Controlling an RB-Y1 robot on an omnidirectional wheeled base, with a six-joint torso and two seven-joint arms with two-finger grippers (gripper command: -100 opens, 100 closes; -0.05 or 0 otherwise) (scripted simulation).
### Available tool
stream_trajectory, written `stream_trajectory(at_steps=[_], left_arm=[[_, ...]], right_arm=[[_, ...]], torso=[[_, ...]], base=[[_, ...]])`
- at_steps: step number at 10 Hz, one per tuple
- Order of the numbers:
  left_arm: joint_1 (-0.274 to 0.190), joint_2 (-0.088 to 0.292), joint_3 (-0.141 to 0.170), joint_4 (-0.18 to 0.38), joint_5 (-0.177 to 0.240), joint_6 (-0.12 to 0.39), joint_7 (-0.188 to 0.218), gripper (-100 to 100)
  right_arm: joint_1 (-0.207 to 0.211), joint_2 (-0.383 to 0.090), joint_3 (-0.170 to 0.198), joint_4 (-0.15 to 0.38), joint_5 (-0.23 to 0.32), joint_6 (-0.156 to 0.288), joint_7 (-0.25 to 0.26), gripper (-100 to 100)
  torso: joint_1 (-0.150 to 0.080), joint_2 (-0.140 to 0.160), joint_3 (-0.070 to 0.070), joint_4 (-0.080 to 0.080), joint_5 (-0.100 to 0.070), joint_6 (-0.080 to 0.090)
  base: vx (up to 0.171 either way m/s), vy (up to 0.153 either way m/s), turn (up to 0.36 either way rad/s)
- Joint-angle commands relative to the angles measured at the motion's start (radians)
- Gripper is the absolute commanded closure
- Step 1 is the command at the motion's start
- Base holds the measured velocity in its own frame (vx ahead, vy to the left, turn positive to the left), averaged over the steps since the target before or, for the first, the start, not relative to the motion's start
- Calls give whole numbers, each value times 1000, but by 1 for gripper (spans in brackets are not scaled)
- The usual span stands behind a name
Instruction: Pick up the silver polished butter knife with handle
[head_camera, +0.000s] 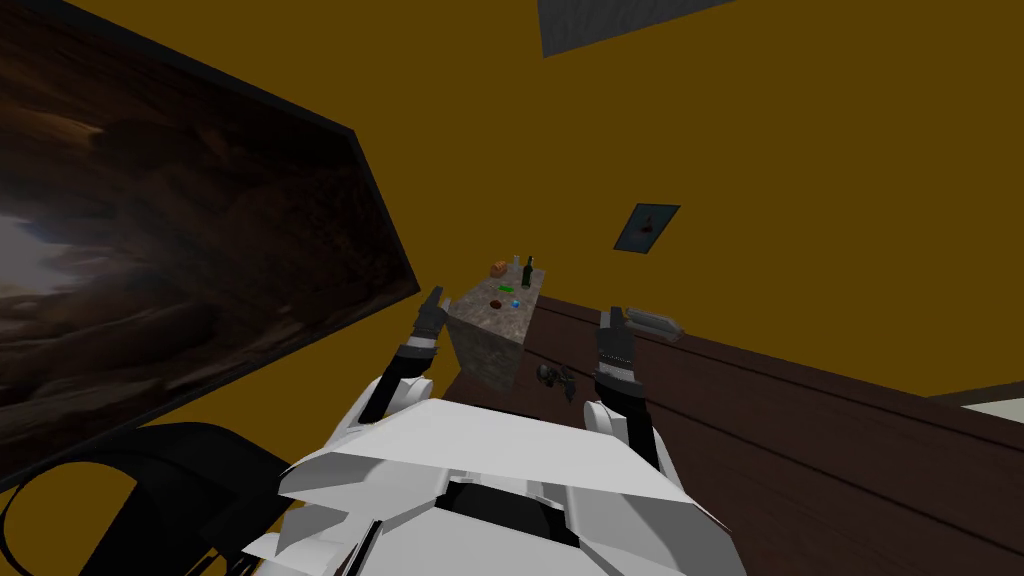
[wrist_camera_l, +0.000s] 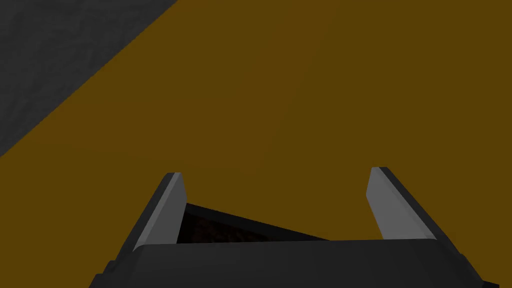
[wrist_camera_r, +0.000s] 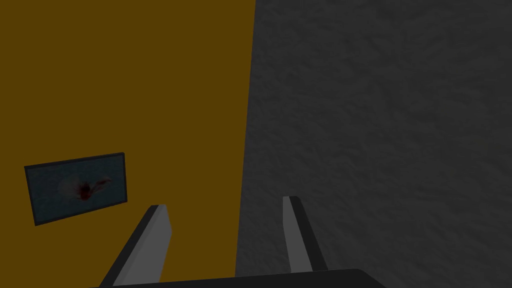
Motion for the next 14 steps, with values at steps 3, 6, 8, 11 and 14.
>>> stream_trajectory(at_steps=[3,6,8,11,14], left_arm=[[9,44,43,31,-2,102,-30,-100],[18,81,82,67,-7,181,-68,-100],[20,99,103,87,-9,230,-89,-100],[21,117,125,109,-11,307,-111,-100],[19,136,147,131,-12,365,-134,-100]], right_arm=[[0,0,0,0,0,0,0,0],[0,0,0,0,0,0,0,0],[0,0,0,0,0,0,0,0],[0,0,0,0,0,0,0,0],[0,0,0,0,0,0,0,0]], torso=[[0,0,0,0,0,0],[2,-1,0,0,0,0],[2,-3,-1,-1,0,0],[0,-2,-1,-1,0,0],[1,-4,-2,-1,0,0]], base=[[-54,-87,98],[-44,-74,72],[-33,-81,78],[-29,-83,60],[-8,-67,41]])
